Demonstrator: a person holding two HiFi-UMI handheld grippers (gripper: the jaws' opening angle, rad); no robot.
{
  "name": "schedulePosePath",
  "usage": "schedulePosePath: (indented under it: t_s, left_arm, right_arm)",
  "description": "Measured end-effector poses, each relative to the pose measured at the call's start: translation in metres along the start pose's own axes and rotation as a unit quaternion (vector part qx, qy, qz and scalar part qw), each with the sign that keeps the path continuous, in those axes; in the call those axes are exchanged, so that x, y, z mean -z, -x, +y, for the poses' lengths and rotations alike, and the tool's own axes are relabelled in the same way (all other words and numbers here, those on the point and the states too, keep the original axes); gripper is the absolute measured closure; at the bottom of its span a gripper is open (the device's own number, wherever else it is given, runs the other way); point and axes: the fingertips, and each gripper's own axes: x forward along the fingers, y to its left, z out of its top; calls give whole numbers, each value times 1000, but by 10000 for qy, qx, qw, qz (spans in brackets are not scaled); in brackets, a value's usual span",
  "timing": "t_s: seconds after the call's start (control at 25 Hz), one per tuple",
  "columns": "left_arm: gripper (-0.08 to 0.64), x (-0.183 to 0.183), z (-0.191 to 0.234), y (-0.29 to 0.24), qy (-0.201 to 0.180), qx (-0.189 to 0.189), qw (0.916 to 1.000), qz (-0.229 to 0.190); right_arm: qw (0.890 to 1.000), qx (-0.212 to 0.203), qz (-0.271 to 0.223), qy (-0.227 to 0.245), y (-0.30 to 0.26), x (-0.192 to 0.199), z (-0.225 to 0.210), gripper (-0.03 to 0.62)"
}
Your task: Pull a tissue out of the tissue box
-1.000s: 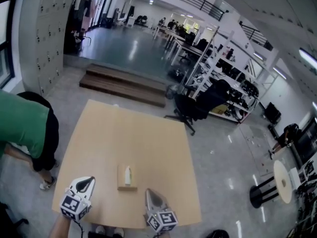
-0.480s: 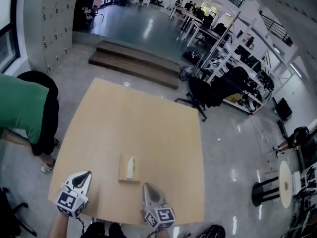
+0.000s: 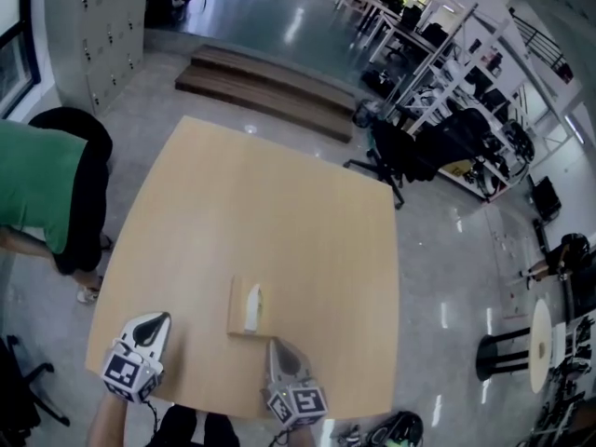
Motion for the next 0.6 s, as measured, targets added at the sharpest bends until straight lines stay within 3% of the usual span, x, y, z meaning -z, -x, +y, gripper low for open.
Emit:
schedulePosePath:
  t_s: [0.12, 0.32, 0.52, 0.6]
  left_arm:
    - [552, -2, 0, -2, -42, -4, 9998, 217]
    - [552, 16, 6, -4, -205, 43, 9996, 166]
    - [552, 25, 4, -5, -4, 14, 9996, 265]
    - [552, 29, 5, -6, -93, 52, 9996, 256]
  right_arm:
    - [10000, 5, 90, -11, -3, 12, 0, 591]
    - [9988, 210, 321, 297, -8, 25, -3, 589]
    - [9968, 326, 506, 518, -13, 35, -3, 588]
    - [9968, 303, 559, 480, -18, 38, -2, 585]
